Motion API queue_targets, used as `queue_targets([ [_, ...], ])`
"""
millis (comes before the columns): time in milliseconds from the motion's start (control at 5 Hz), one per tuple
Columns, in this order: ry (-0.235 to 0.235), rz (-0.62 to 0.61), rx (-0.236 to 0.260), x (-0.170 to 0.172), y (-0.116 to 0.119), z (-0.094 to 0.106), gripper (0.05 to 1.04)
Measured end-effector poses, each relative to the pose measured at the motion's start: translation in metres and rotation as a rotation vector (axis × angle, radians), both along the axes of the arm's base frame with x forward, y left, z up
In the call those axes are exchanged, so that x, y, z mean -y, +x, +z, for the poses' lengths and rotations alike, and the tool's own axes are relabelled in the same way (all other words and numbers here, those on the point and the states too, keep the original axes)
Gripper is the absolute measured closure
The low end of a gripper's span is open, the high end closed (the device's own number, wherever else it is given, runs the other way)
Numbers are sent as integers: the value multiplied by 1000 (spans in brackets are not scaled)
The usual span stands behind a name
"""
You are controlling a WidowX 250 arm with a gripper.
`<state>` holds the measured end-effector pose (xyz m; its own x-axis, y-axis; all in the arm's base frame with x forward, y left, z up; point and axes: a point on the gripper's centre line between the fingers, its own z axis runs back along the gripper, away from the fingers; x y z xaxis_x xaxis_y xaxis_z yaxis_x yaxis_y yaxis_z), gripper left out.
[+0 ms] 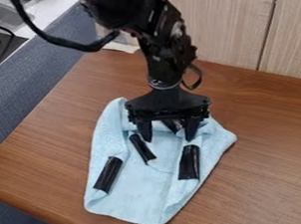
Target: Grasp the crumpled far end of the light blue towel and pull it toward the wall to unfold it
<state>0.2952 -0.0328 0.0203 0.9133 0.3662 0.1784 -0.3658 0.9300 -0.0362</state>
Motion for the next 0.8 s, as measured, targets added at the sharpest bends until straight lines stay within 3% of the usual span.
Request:
queue_targets([
  [400, 14, -4, 10, 5, -1, -1, 701],
  [600, 14, -2, 11, 4, -1, -2, 919],
  [800, 11, -7, 14, 5, -1, -2, 1020],
])
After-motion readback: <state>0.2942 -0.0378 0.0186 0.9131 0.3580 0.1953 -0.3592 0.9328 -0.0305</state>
